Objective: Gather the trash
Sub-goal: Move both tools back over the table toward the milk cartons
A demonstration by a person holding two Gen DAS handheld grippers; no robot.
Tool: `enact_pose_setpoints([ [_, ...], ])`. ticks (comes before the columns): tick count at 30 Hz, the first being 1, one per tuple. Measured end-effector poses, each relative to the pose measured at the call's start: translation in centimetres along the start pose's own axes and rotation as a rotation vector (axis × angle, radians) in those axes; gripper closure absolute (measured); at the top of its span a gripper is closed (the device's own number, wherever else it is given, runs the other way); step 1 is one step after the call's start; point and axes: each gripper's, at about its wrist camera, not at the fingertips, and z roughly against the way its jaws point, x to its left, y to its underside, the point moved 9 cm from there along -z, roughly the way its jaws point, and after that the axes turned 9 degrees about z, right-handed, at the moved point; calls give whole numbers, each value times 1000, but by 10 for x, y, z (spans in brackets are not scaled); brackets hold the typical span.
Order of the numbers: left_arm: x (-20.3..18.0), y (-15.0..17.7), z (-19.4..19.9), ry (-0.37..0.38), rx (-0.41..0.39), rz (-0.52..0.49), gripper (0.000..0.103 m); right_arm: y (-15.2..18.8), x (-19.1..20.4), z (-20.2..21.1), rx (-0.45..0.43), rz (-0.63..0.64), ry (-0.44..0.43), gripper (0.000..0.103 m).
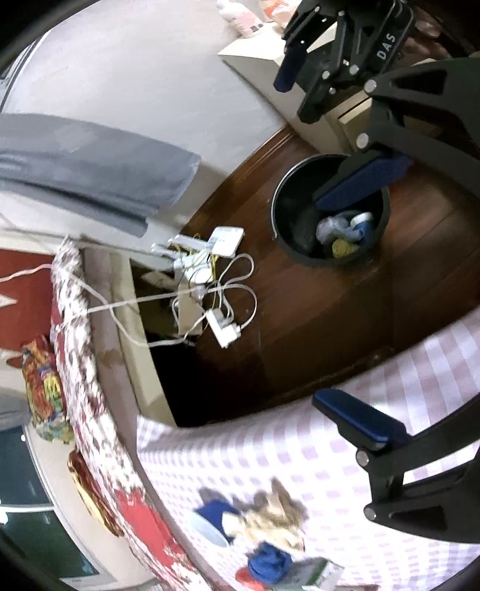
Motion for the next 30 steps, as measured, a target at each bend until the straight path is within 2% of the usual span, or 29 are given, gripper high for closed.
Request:
enact_pose_setpoints([
  [7,58,1,35,-87,-80,16,5,-21,53,9,-40,69,-69,39],
  [14,130,4,64,-162,-115,123,4,-46,109,14,-72,140,-141,39],
  [22,191,15,92,-241,-167,202,4,-82,176,33,-130,236,-212,39],
  [30,261,29,118,-315,-197,300,4,-105,254,41,-147,344,-283,39],
])
